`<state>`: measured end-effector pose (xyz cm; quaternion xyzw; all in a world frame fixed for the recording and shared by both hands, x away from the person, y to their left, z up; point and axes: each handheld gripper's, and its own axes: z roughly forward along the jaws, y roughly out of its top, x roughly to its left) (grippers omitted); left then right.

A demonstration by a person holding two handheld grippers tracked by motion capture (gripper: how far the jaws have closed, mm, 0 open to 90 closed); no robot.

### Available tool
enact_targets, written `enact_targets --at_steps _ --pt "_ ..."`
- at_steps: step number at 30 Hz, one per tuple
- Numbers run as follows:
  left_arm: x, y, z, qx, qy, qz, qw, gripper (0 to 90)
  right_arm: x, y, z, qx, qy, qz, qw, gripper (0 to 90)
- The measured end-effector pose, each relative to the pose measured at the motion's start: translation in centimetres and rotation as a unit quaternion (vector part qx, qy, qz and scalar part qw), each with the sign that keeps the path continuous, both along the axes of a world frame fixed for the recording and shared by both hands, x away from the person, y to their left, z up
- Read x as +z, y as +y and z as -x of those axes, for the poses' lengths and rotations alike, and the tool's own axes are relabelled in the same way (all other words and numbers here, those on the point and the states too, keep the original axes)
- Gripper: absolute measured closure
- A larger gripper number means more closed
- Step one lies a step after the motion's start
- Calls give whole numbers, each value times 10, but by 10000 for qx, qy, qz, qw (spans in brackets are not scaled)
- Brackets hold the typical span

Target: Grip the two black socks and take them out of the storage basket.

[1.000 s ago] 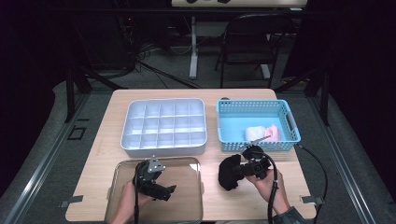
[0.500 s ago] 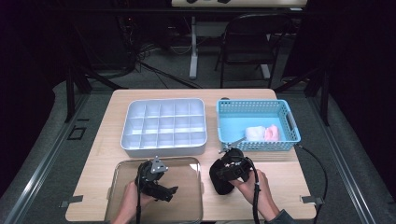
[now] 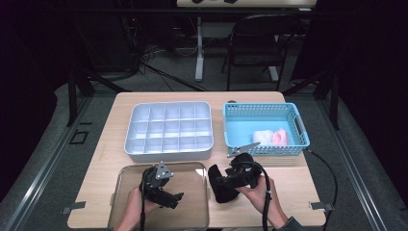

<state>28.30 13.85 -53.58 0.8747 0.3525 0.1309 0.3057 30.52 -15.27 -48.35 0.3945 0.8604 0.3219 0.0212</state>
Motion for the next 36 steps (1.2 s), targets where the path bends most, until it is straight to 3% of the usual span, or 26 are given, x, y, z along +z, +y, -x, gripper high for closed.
enact_targets --at_steps 5,10,12,14,16,17,20,24,27,28,29,31,36 --pt "0 0 0 21 -5 42 10000 18 -7 -28 -3 -357 116 -91 9993 477" --pt "3 -2 0 9 -36 86 10000 24 -28 -40 -8 -578 404 -1 9975 443" --pt "4 -5 1 -6 -51 112 9999 26 -33 -41 -10 -574 544 65 9968 426" --pt "4 -7 1 -40 -25 164 9999 27 -36 -43 -9 -598 536 51 9968 416" --pt "4 -11 1 -70 -9 173 9998 31 -41 -44 -9 -615 667 -117 9958 406" --pt "4 -14 1 -91 7 177 9998 34 -44 -44 -9 -587 722 -41 9957 401" --pt "6 -20 2 -157 -30 187 9997 44 -52 -41 -12 -510 881 -156 9947 407" --pt "9 -25 2 -188 -78 247 9995 53 -59 -39 -15 -468 1031 -176 9934 570" --pt "9 -29 1 -231 -82 240 9994 67 -63 -43 -17 -540 1126 -373 9915 714" --pt "9 -31 1 -238 -105 243 9994 69 -66 -42 -16 -686 1094 -435 9907 755" --pt "9 -33 1 -263 -124 236 9993 76 -66 -44 -17 -561 1135 -346 9914 804" --pt "9 -36 0 -301 -131 245 9992 81 -67 -45 -18 -627 1098 -402 9912 854" --pt "13 -42 -2 -368 -174 258 9988 88 -65 -48 -19 -703 945 -382 9923 865"
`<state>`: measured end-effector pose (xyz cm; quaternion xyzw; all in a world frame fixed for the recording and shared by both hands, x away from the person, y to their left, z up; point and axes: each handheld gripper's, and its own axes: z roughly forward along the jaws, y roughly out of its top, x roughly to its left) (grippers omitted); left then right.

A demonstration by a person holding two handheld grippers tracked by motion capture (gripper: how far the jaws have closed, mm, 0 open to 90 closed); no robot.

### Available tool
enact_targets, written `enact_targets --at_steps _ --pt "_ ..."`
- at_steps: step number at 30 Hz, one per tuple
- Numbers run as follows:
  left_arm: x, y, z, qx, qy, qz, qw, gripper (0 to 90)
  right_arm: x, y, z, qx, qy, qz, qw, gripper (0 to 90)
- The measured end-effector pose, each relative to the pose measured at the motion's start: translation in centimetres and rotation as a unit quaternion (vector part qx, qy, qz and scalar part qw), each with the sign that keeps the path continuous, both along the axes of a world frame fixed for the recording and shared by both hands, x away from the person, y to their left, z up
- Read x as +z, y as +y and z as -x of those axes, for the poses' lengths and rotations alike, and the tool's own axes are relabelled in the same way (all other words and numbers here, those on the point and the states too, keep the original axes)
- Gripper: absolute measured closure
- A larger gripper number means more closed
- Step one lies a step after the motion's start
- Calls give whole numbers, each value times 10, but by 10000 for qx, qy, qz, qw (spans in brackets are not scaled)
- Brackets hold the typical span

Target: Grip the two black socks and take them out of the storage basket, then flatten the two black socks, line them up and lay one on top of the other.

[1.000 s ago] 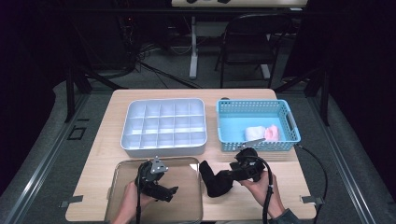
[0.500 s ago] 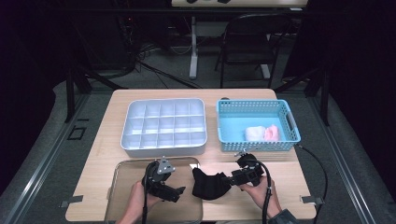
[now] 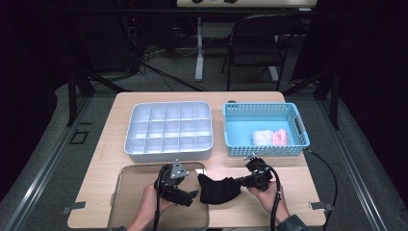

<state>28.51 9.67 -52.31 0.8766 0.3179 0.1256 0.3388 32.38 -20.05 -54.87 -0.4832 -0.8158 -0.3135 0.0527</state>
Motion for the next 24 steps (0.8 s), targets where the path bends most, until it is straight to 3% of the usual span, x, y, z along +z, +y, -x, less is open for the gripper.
enact_targets --at_steps 2,11,14,17,21,24 --pt "1 -3 -1 4 -51 30 10000 93 2 -1 1 -39 -93 107 9999 867" --pt "9 -13 -5 -57 -175 91 9998 104 5 -16 4 -413 -288 73 9987 851" --pt "12 -21 -3 -129 -211 110 9996 107 7 -19 6 -441 -357 14 9984 690" --pt "14 -33 -1 -261 -202 83 9994 111 11 -22 7 -441 -407 -26 9982 595" --pt "12 -53 2 -450 -147 76 9989 124 12 -24 7 -456 -430 -65 9980 566" --pt "8 -70 4 -592 -137 -71 9981 140 13 -25 7 -451 -441 -56 9980 564"
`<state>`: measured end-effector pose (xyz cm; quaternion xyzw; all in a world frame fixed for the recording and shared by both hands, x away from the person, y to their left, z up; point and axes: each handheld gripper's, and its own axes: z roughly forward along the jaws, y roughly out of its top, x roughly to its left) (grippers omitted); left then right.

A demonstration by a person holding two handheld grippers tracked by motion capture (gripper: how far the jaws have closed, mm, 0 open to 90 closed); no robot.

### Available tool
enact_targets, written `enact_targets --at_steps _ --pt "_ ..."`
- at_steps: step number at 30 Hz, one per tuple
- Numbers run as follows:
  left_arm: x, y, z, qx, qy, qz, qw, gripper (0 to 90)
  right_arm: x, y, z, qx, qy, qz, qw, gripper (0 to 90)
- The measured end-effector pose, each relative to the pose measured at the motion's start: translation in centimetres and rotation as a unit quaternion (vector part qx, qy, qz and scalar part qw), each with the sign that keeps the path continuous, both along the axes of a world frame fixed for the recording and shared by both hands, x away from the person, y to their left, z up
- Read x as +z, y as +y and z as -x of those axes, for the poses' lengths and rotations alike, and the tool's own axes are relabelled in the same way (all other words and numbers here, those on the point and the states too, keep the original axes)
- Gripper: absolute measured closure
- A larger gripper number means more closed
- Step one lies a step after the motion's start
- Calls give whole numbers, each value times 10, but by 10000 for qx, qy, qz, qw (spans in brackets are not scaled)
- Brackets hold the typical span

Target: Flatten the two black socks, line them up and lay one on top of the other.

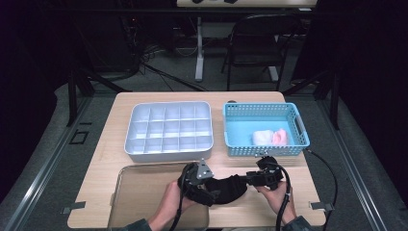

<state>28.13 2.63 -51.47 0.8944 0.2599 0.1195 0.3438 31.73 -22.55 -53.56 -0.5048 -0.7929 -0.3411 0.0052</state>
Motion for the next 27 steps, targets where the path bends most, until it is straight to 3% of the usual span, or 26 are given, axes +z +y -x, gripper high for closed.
enact_targets --at_steps 7,11,15,20,22,27 --pt "-15 -39 2 -258 62 -273 9993 175 3 -7 2 -88 -38 -12 10000 558" --pt "-20 -55 0 -292 154 -216 9992 186 1 -9 3 -133 17 36 9999 557" --pt "-24 -66 -3 -337 209 -309 9987 212 0 -8 2 -108 43 -10 9999 561" --pt "-30 -72 -6 -350 220 -338 9986 362 -9 -4 -1 14 262 -24 9997 621" --pt "-31 -73 -6 -463 255 -343 9980 435 -12 -1 -1 72 370 -46 9993 678" --pt "-35 -76 -7 -547 330 -353 9973 524 -15 2 -2 156 520 -45 9985 796"
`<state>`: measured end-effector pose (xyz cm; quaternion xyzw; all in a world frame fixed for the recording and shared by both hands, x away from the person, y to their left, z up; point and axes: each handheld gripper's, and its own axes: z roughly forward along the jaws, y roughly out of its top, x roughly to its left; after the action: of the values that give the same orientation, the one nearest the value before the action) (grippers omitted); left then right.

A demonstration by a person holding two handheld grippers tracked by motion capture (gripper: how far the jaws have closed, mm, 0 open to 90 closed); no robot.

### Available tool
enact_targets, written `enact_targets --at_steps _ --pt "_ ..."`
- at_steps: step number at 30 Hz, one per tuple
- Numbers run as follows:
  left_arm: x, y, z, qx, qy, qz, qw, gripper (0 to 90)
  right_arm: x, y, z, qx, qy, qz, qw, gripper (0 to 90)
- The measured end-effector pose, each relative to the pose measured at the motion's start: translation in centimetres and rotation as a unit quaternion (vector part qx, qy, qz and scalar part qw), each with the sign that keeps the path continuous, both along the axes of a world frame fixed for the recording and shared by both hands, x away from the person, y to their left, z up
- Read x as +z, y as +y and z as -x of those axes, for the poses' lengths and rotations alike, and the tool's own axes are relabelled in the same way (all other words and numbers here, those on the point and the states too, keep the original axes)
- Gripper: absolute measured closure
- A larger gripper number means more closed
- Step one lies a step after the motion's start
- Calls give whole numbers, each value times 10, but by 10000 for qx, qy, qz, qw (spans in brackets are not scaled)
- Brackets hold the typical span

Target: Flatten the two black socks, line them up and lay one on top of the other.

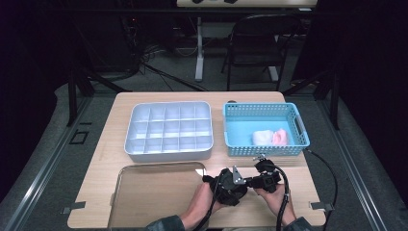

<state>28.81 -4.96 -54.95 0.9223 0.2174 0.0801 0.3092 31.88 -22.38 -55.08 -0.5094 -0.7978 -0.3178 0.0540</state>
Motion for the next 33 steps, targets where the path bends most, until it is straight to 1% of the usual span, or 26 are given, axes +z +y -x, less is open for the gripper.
enact_targets --at_steps 1,2,5,6,7,8,9,10,11,12,13,14,15,16,17,18,21,22,24,25,27,28,30,31,32,33 --pt "-1 0 -1 6 39 23 10000 546 -1 1 0 -52 -19 11 10000 814" --pt "-1 1 -1 8 43 41 10000 590 -1 1 0 -52 -10 13 10000 833" --pt "-1 4 -3 70 78 104 9999 676 -2 2 1 -110 0 -1 9999 850" --pt "-1 5 -3 93 91 167 9998 693 -2 1 1 -71 17 -1 10000 851" --pt "0 7 -5 118 139 201 9996 707 -1 1 1 -72 19 -20 10000 853" --pt "0 9 -6 142 167 248 9995 711 -1 1 1 -38 21 37 10000 854" --pt "0 10 -6 165 182 303 9992 713 -1 1 1 -39 16 29 10000 854" --pt "0 13 -6 203 236 405 9987 721 -1 2 1 -34 18 44 10000 855" --pt "0 14 -6 214 253 439 9985 727 -1 2 1 -26 8 56 10000 855" --pt "0 16 -6 258 260 429 9984 728 -1 2 1 -30 8 40 10000 855" --pt "0 18 -6 248 291 529 9979 733 -1 2 1 -22 19 62 10000 855" --pt "1 20 -5 257 289 566 9976 740 -1 2 1 -19 26 69 10000 855" --pt "3 23 -5 286 231 578 9977 742 -1 2 1 -17 26 74 10000 855" --pt "5 26 -4 291 227 660 9971 742 -1 2 1 -14 14 103 9999 855" --pt "6 29 -4 306 222 683 9970 742 -1 2 1 -16 11 121 9999 855" --pt "8 32 -4 353 162 728 9966 743 -1 2 1 -39 15 114 9999 855" --pt "14 43 -5 434 92 845 9954 748 -1 1 1 -40 23 109 9999 855" --pt "16 47 -4 486 45 886 9949 750 -1 2 1 -23 16 149 9999 854" --pt "19 57 -4 560 27 1002 9934 753 -1 2 1 -5 9 142 9999 854" --pt "21 61 -4 614 -36 1027 9928 753 -1 2 1 -1 6 158 9999 853" --pt "24 70 -3 649 -51 1073 9921 755 -1 3 1 -6 1 177 9998 850" --pt "24 74 -3 681 -107 1089 9917 756 -1 3 1 -6 11 185 9998 846" --pt "25 82 -2 724 -131 1164 9905 758 -1 4 1 17 52 218 9997 822" --pt "25 85 -2 771 -177 1185 9898 759 -1 4 1 24 52 244 9997 800" --pt "24 88 -2 799 -128 1226 9892 760 -1 4 1 35 57 232 9997 787" --pt "23 90 -2 843 -138 1264 9883 760 -1 4 1 55 57 246 9997 755"
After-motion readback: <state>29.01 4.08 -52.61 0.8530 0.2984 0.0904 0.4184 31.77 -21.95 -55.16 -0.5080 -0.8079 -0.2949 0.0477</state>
